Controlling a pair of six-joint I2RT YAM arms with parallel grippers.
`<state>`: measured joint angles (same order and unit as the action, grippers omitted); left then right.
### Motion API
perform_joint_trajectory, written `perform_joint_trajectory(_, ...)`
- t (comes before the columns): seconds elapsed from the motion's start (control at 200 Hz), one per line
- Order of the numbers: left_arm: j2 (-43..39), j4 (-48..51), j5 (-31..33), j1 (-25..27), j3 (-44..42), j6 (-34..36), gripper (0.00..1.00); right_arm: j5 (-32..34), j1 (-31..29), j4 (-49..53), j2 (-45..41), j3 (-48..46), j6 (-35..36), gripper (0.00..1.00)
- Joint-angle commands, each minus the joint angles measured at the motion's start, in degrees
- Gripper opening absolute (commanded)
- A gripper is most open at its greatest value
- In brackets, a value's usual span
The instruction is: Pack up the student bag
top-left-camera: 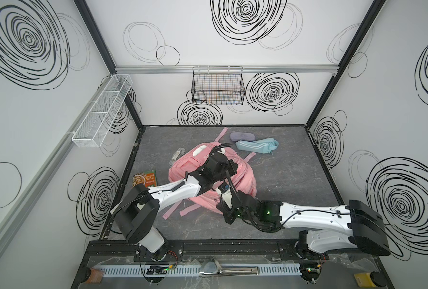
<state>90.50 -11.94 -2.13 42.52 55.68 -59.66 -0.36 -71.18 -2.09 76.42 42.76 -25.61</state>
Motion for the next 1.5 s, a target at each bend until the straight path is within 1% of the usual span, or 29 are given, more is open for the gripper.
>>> perform_joint_trajectory(0.0, 0.75, -11.59, 4.89, 0.23, 3.91, -1.80, 0.00, -6.83, -4.28, -6.83, 0.39, 3.80, 2.08, 0.00)
perform_joint_trajectory(0.125, 0.17, -11.87, 5.29, 1.15, 3.40, -1.85, 0.00, -3.02, -4.27, -5.85, -0.21, 3.45, 1.50, 0.00)
perform_joint_trajectory(0.275, -0.45, -11.82, 7.12, 1.33, 2.56, -2.05, 0.00, -1.59, -4.25, -6.18, -2.21, 1.90, 1.40, 0.00)
perform_joint_trajectory(0.39, -0.26, -12.22, 10.59, 1.93, 2.40, -2.21, 0.00, -4.03, -4.30, -6.63, -2.01, 2.37, 1.98, 0.00)
perform_joint_trajectory(0.465, 0.73, -12.40, 12.16, 2.53, 3.17, -1.45, 0.00, -9.25, -4.32, -7.63, -1.09, 3.98, 3.40, 0.00)
perform_joint_trajectory(0.52, 1.79, -13.23, 11.33, 2.71, 3.94, -1.04, 0.00, -13.47, -4.40, -8.39, -0.22, 5.14, 4.15, 0.00)
perform_joint_trajectory(0.595, 2.69, -14.89, 10.78, 3.29, 4.17, -1.18, 0.00, -14.23, -4.72, -7.73, 0.93, 6.40, 3.89, 0.00)
perform_joint_trajectory(0.695, 3.22, -17.15, 8.56, 3.47, 4.13, -0.53, 0.00, -12.02, -4.59, -5.77, 0.89, 6.38, 3.92, 0.00)
perform_joint_trajectory(0.81, 1.90, -18.16, 6.67, 3.04, 2.59, 2.09, 0.00, -9.06, -3.64, -2.81, -1.66, 5.68, 3.80, 0.00)
perform_joint_trajectory(0.966, -0.88, -18.74, -0.72, 0.50, 0.31, 5.31, 0.00, -4.74, -2.14, -3.30, -7.11, 1.06, 3.50, 0.00)
perform_joint_trajectory(1.006, -1.64, -17.46, -2.58, -0.04, 0.26, 6.64, 0.02, -4.49, -1.45, -3.36, -8.47, -0.28, 3.38, 0.00)
perform_joint_trajectory(1.016, -1.84, -17.09, -3.00, -0.13, 0.29, 6.96, 0.06, -4.48, -1.27, -3.36, -8.79, -0.63, 3.31, 0.00)
perform_joint_trajectory(1.036, -2.21, -16.33, -3.53, -0.24, 0.31, 7.72, 0.07, -4.47, -0.89, -3.30, -9.39, -1.27, 3.09, 0.00)
perform_joint_trajectory(1.046, -2.42, -15.91, -3.79, -0.33, 0.31, 8.16, 0.07, -4.54, -0.65, -3.28, -9.74, -1.52, 2.93, 0.03)
perform_joint_trajectory(1.056, -2.63, -15.54, -4.05, -0.33, 0.31, 8.55, 0.07, -4.64, -0.39, -3.21, -9.92, -1.91, 2.80, 0.09)
perform_joint_trajectory(1.066, -2.81, -15.10, -4.20, -0.36, 0.31, 8.96, 0.07, -4.71, -0.22, -3.13, -10.31, -2.18, 2.70, 0.17)
perform_joint_trajectory(1.091, -3.35, -14.31, -4.72, -0.42, 0.31, 10.07, 0.06, -5.02, 0.23, -2.95, -11.03, -2.88, 2.30, 0.30)
perform_joint_trajectory(1.111, -3.71, -13.84, -5.15, -0.38, 0.31, 10.89, 0.06, -5.23, 0.51, -2.78, -11.74, -3.52, 1.99, 0.38)
perform_joint_trajectory(1.136, -4.13, -13.36, -5.80, -0.35, 0.22, 11.79, 0.06, -5.43, 0.84, -2.44, -12.60, -4.24, 1.46, 0.42)
perform_joint_trajectory(1.206, -4.83, -11.74, -8.14, -0.25, 0.23, 13.55, 0.04, -4.93, 1.69, -1.58, -15.79, -6.14, 0.03, 0.48)
perform_joint_trajectory(1.251, -5.05, -11.07, -9.70, -0.25, 0.22, 14.48, 0.04, -4.69, 2.37, -1.22, -18.31, -7.24, -0.45, 0.49)
perform_joint_trajectory(1.266, -5.14, -10.94, -10.26, -0.26, 0.24, 14.82, 0.00, -4.48, 2.69, -0.96, -19.31, -7.59, -0.68, 0.49)
perform_joint_trajectory(1.286, -5.18, -10.79, -10.89, -0.18, 0.14, 15.06, 0.00, -3.94, 2.99, -0.50, -20.53, -7.88, -1.11, 0.49)
perform_joint_trajectory(1.391, -5.46, -10.49, -13.49, -0.16, -0.54, 15.45, 0.00, 2.98, 5.47, 2.46, -28.36, -9.73, -4.57, 0.48)
perform_joint_trajectory(1.491, -6.07, -10.36, -16.93, -0.37, -0.65, 15.67, 0.00, 9.54, 9.84, 5.26, -36.11, -11.26, -7.50, 0.47)
